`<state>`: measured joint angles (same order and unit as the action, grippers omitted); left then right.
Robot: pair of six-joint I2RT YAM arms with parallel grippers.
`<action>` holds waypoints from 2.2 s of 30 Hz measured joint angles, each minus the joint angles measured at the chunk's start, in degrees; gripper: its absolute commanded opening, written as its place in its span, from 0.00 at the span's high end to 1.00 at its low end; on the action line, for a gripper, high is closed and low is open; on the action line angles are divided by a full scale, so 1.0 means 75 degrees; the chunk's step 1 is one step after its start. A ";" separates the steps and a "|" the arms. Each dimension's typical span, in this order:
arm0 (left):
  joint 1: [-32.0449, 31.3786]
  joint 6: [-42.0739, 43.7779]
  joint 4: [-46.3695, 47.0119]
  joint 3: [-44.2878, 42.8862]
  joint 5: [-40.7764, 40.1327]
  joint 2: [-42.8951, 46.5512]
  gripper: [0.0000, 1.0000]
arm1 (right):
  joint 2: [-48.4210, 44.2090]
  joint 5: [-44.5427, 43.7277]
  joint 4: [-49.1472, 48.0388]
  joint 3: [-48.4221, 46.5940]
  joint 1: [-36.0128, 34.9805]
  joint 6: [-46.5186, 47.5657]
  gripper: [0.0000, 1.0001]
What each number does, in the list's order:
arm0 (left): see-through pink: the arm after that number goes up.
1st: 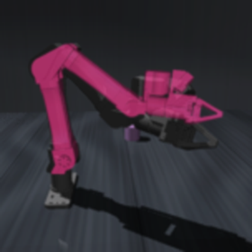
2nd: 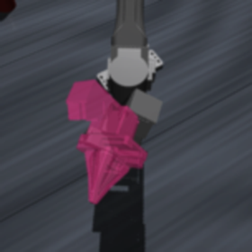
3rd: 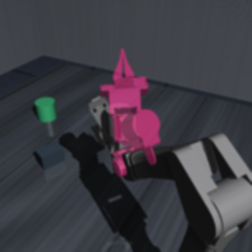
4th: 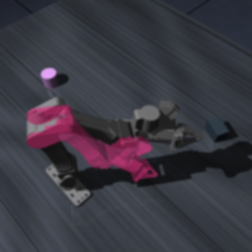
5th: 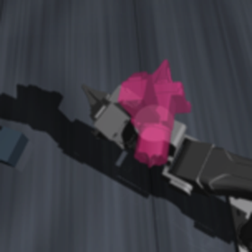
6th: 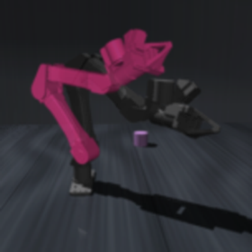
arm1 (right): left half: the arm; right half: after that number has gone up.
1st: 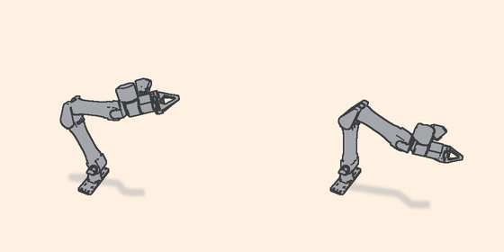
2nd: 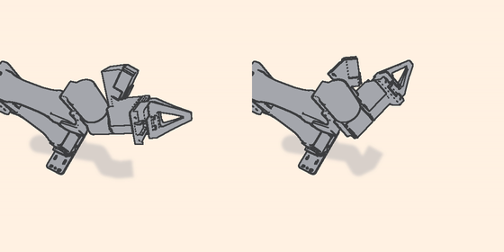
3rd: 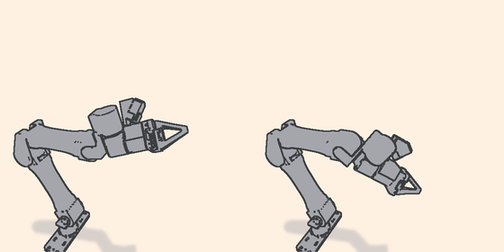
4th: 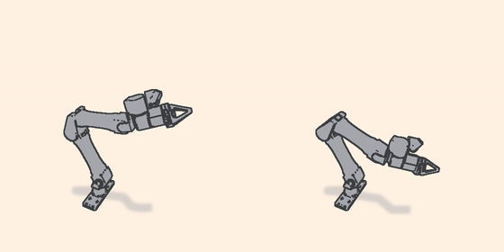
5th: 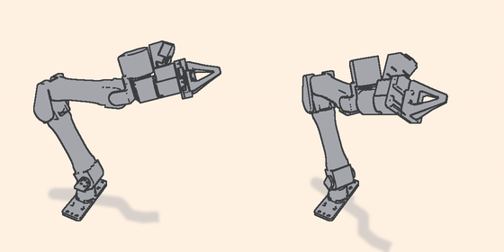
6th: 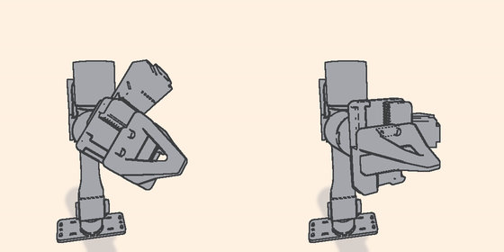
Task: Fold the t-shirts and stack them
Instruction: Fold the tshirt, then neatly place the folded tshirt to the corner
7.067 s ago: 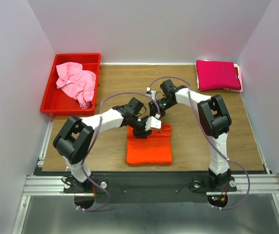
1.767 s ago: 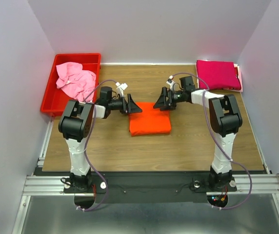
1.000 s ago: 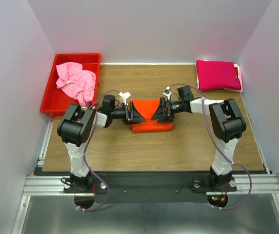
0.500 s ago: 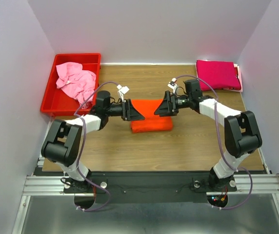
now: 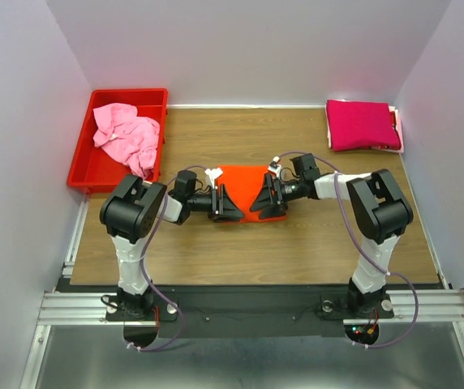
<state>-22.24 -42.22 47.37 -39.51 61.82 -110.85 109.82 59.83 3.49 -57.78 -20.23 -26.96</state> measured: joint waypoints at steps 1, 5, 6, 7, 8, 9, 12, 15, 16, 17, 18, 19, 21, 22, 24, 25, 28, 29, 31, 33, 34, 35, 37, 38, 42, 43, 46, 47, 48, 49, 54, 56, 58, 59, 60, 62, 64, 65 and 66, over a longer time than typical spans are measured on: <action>0.0096 -0.0076 0.0064 -0.0003 0.0125 -0.0134 0.33 | 0.0009 0.0023 -0.0064 0.0052 0.0041 0.0038 0.00; 0.0536 0.0140 -0.0143 -0.0061 0.0181 -0.0087 0.33 | 0.0006 0.0242 -0.0233 0.0224 0.0195 0.0201 0.00; 0.0685 0.0242 -0.0274 -0.0061 0.0146 -0.0029 0.33 | -0.0017 0.0289 -0.0242 0.0265 0.0256 0.0245 0.00; 0.0807 0.0356 -0.0399 -0.0041 0.0119 0.0035 0.33 | -0.0070 0.0291 -0.0198 0.0297 0.0306 0.0321 0.00; 0.0886 0.0446 -0.0600 -0.0023 0.0079 0.0119 0.33 | -0.0137 0.0286 -0.0131 0.0326 0.0353 0.0396 0.00; 0.0985 0.0644 -0.0825 0.0017 0.0047 0.0271 0.33 | -0.0216 0.0291 -0.0041 0.0344 0.0396 0.0469 0.00; 0.1096 0.1096 -0.1518 0.0131 0.0044 0.0839 0.35 | -0.0656 0.0274 0.0379 0.0388 0.0463 0.0752 0.00; 0.1072 0.1562 -0.2055 0.0137 0.0140 0.1606 0.36 | -0.1306 0.0294 0.0860 0.0391 0.0525 0.0988 0.00; 0.1058 0.1734 -0.2168 0.0134 0.0184 0.1961 0.36 | -0.1527 0.0315 0.0933 0.0388 0.0533 0.1046 0.00; 0.1017 0.1813 -0.2224 0.0125 0.0213 0.2183 0.36 | -0.1693 0.0332 0.1003 0.0385 0.0536 0.1096 0.00; 0.0985 0.1900 -0.2273 0.0082 0.0248 0.2410 0.36 | -0.1853 0.0350 0.1084 0.0385 0.0536 0.1172 0.00; 0.0956 0.1967 -0.2305 0.0012 0.0274 0.2527 0.37 | -0.1944 0.0367 0.1131 0.0385 0.0539 0.1233 0.00; 0.0813 0.2057 -0.2358 -0.0221 0.0265 0.2576 0.38 | -0.1976 0.0373 0.1177 0.0402 0.0539 0.1355 0.01; 0.0682 0.2113 -0.2413 -0.0434 0.0254 0.2524 0.38 | -0.1941 0.0370 0.1204 0.0452 0.0539 0.1422 0.01; 0.0504 0.2154 -0.2404 -0.0694 0.0233 0.2369 0.39 | -0.1784 0.0361 0.1276 0.0580 0.0565 0.1556 0.01; 0.0423 0.2171 -0.2384 -0.0831 0.0207 0.2232 0.40 | -0.1620 0.0341 0.1338 0.0650 0.0595 0.1655 0.02; 0.0221 0.2221 -0.2226 -0.1172 0.0041 0.1661 0.42 | -0.0973 0.0280 0.1507 0.0711 0.0828 0.1929 0.04; 0.0175 0.2218 -0.2174 -0.1230 -0.0020 0.1451 0.44 | -0.0638 0.0303 0.1588 0.0705 0.1049 0.2072 0.04; 0.0152 0.2168 -0.2055 -0.1297 -0.0219 0.0912 0.50 | -0.0254 0.0501 0.1868 0.0571 0.1437 0.2241 0.04; 0.0169 0.2113 -0.2025 -0.1297 -0.0443 0.0495 0.58 | -0.0015 0.0609 0.2194 0.0265 0.1661 0.2474 0.04; 0.0166 0.2081 -0.2028 -0.1297 -0.0597 0.0341 0.58 | 0.0073 0.0600 0.2366 0.0076 0.1722 0.2582 0.05; 0.0169 0.2040 -0.2034 -0.1291 -0.0793 0.0099 0.59 | 0.0187 0.0571 0.2521 -0.0157 0.1795 0.2716 0.05; 0.0181 0.2025 -0.2063 -0.1291 -0.1035 -0.0163 0.59 | 0.0294 0.0487 0.2728 -0.0493 0.1827 0.2879 0.05; 0.0187 0.2025 -0.2063 -0.1291 -0.1037 -0.0184 0.59 | 0.0306 0.0460 0.2801 -0.0638 0.1839 0.2935 0.05; 0.0248 0.2299 -0.2273 -0.1285 -0.1314 0.0108 0.47 | 0.0187 0.0134 0.3034 -0.1005 0.1839 0.3217 0.05; 0.0286 0.2381 -0.2375 -0.1285 -0.1341 0.0224 0.43 | 0.0105 0.0058 0.3107 -0.1005 0.1842 0.3314 0.05; 0.0414 0.2975 -0.2993 -0.1320 -0.1545 0.1000 0.40 | -0.0583 -0.0099 0.3526 -0.0941 0.1906 0.3520 0.05; 0.0443 0.3153 -0.3165 -0.1358 -0.1623 0.1207 0.39 | -0.0787 -0.0125 0.3620 -0.0924 0.1929 0.3555 0.05; 0.0440 0.3503 -0.3416 -0.1411 -0.1836 0.1440 0.39 | -0.1142 -0.0195 0.3719 -0.0921 0.2002 0.3570 0.04; 0.0382 0.3841 -0.3602 -0.1550 -0.2020 0.1845 0.39 | -0.1457 -0.0277 0.3748 -0.0921 0.2072 0.3567 0.04; -0.0973 0.6204 -0.4683 -0.2655 -0.3590 0.2783 0.42 | -0.2573 -0.0985 0.3660 -0.0921 0.2524 0.3255 0.02; -0.1851 0.7332 -0.4969 -0.3057 -0.4488 0.2804 0.43 | -0.2690 -0.1309 0.3535 -0.0921 0.2745 0.2955 0.02; -0.2562 0.8268 -0.5170 -0.3264 -0.5298 0.2678 0.45 | -0.2617 -0.1562 0.3459 -0.0921 0.2897 0.2696 0.01; -0.2993 0.8719 -0.5286 -0.3363 -0.5680 0.2547 0.46 | -0.2515 -0.1644 0.3439 -0.0921 0.2964 0.2547 0.00; -0.3392 0.9229 -0.5380 -0.3456 -0.6062 0.2355 0.48 | -0.2422 -0.1711 0.3421 -0.0921 0.3010 0.2451 0.00; -0.3920 0.9941 -0.5546 -0.3631 -0.6647 0.1944 0.50 | -0.2194 -0.1874 0.3413 -0.0921 0.3095 0.2180 0.00; -0.4325 1.0558 -0.5680 -0.3818 -0.7166 0.1445 0.54 | -0.1979 -0.2063 0.3410 -0.0921 0.3150 0.1941 0.00; -0.4459 1.0803 -0.5776 -0.3908 -0.7399 0.1204 0.55 | -0.1920 -0.2154 0.3401 -0.0921 0.3156 0.1792 0.00; -0.4575 1.1080 -0.5863 -0.4033 -0.7673 0.0912 0.57 | -0.1874 -0.2224 0.3383 -0.0921 0.3156 0.1670 0.00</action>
<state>-56.55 40.88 3.40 -69.76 4.27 -104.01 95.77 43.16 28.86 -64.69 3.44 -14.44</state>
